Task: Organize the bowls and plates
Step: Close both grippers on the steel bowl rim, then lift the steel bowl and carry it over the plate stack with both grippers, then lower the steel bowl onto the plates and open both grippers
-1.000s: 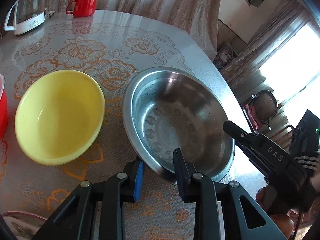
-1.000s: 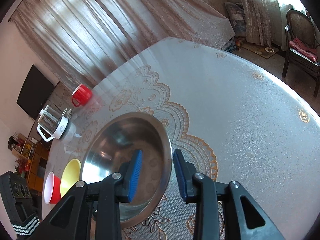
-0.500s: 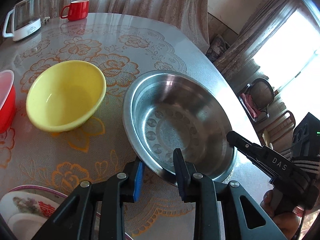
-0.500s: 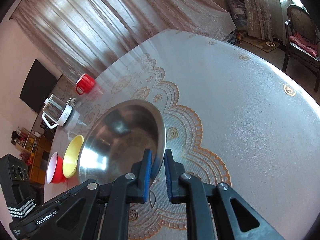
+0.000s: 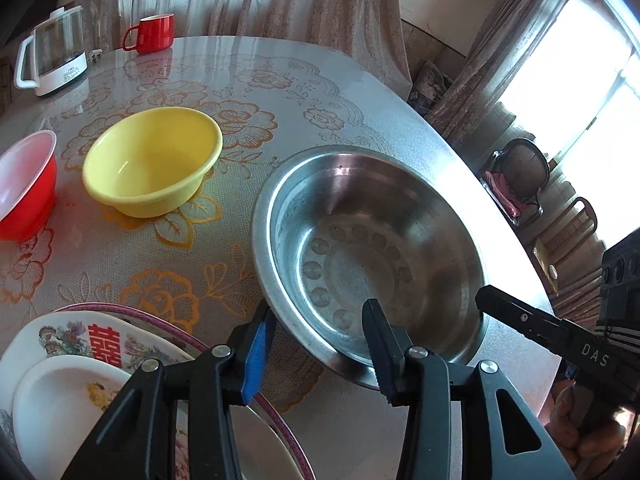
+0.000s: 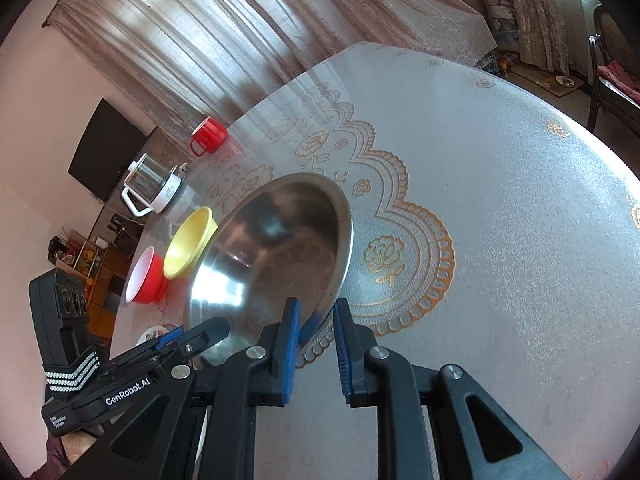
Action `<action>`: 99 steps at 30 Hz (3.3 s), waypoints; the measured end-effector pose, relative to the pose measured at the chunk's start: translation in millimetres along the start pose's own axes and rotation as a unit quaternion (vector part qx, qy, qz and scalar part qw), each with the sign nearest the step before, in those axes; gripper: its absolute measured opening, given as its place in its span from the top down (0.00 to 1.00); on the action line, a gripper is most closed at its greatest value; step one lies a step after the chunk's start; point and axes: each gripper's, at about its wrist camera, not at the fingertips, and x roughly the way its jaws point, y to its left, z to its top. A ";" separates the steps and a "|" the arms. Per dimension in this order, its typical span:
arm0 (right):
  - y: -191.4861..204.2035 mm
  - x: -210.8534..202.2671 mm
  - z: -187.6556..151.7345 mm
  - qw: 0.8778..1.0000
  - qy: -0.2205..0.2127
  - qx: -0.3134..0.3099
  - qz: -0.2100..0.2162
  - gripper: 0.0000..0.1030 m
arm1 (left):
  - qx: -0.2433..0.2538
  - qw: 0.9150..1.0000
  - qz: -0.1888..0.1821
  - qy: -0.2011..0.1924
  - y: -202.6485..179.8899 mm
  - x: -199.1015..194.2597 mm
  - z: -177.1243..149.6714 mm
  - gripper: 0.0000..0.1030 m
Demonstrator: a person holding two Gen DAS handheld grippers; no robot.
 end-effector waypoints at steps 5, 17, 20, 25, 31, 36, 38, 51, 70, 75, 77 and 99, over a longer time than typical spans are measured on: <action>-13.1 -7.3 3.0 0.999 -0.031 0.020 0.002 0.59 | -0.030 0.999 -0.018 0.001 11.5 -1.5 10.4 0.50; -9.2 14.3 12.3 0.999 -0.033 0.009 -0.002 0.31 | -0.034 0.999 0.018 0.028 19.6 12.7 17.1 0.66; -7.6 20.1 17.6 0.999 -0.034 0.016 -0.010 0.59 | -0.022 0.999 0.017 0.018 15.7 11.1 15.2 0.70; -5.7 31.3 21.4 0.999 -0.020 0.018 -0.023 0.78 | 0.005 1.000 0.022 0.008 9.5 13.8 15.0 0.78; -3.7 39.7 17.1 0.999 -0.009 0.021 -0.032 0.81 | 0.002 1.000 0.008 0.004 9.3 12.3 13.1 0.78; -5.0 36.9 14.0 0.999 -0.012 0.027 -0.039 0.84 | -0.004 1.000 -0.010 0.000 8.8 4.8 9.5 0.78; -5.9 33.1 12.1 0.999 -0.014 0.029 -0.036 0.84 | -0.005 1.000 -0.016 -0.006 8.1 -1.3 8.3 0.78; 8.0 -0.5 -7.1 0.999 -0.043 0.011 -0.024 0.84 | 0.013 0.999 -0.029 -0.038 3.1 -36.3 -10.1 0.77; 111.0 -17.8 -40.4 0.994 -0.029 -0.077 0.065 0.84 | -0.054 0.992 -0.026 -0.107 87.5 -141.0 -48.2 0.77; 135.3 0.4 -60.8 0.991 0.008 -0.101 0.082 0.84 | -0.078 0.991 -0.014 -0.106 118.7 -154.2 -72.8 0.77; 144.0 8.3 -67.8 0.990 0.023 -0.110 0.082 0.84 | -0.088 0.991 -0.013 -0.100 128.3 -155.6 -82.0 0.77; 146.1 36.8 -101.7 0.988 0.083 -0.114 0.064 0.82 | -0.114 0.991 0.001 -0.062 145.6 -138.1 -115.6 0.78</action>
